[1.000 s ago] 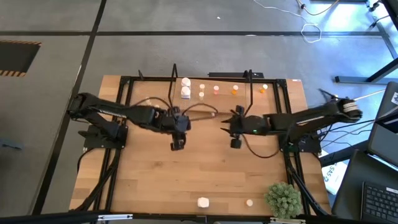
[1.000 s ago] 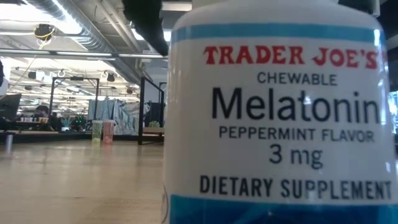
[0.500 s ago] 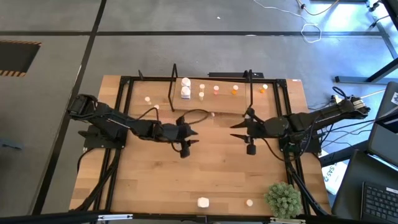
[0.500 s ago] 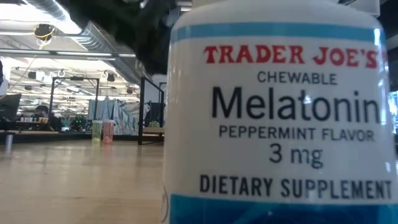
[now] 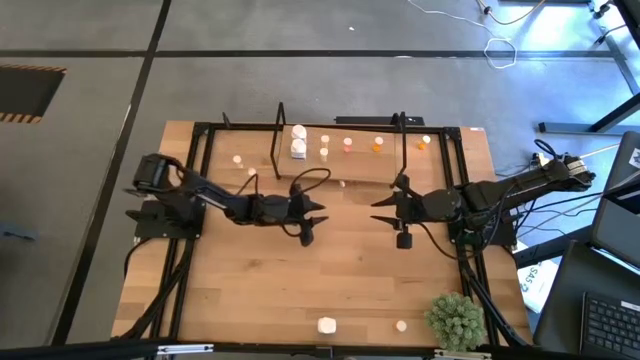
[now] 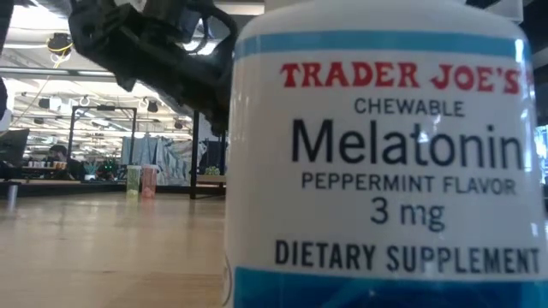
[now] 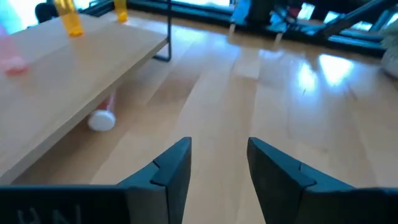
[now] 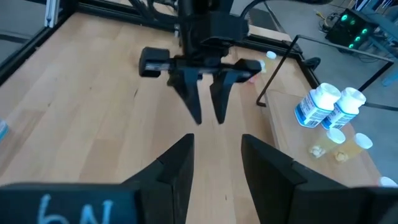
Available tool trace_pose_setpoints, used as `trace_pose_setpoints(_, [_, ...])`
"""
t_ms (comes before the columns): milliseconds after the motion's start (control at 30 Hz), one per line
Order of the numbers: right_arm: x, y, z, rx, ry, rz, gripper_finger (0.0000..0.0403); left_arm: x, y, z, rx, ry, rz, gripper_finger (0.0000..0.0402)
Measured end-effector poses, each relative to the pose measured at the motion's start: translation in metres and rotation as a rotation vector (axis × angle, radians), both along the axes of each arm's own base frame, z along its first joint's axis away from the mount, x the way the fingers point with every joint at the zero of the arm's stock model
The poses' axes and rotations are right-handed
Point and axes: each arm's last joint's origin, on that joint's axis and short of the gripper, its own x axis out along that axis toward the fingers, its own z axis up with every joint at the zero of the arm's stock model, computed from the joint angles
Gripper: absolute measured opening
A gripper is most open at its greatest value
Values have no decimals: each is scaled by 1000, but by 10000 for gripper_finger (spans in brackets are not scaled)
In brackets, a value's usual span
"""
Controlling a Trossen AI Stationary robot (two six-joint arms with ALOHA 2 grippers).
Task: Pick and place medicine bottles onto shelf by color
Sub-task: Put the bottom red pill bottle on the shelf aligned with the other red pill bottle
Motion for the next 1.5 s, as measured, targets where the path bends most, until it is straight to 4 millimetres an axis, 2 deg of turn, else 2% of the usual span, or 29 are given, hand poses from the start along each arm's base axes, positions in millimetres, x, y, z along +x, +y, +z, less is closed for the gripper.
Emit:
trace_pose_setpoints(233, [0, 0, 0, -3, 4, 1, 135, 16, 4, -25, 8, -42, 47, 151])
trace_pose_setpoints(400, [0, 0, -1, -4, 9, 1, 136, 41, 18, -39, 33, -14, 87, 151])
trace_pose_setpoints(533, [-1, 0, -1, -5, 13, 1, 135, 55, 32, -42, 29, -24, 123, 151])
trace_pose_setpoints(933, [-1, 0, -1, -33, 18, 11, 136, 52, 68, -54, -34, 70, 238, 151])
trace_pose_setpoints(1500, [-1, 0, -1, -34, 17, 11, 135, 53, 67, -60, 30, 88, 218, 151])
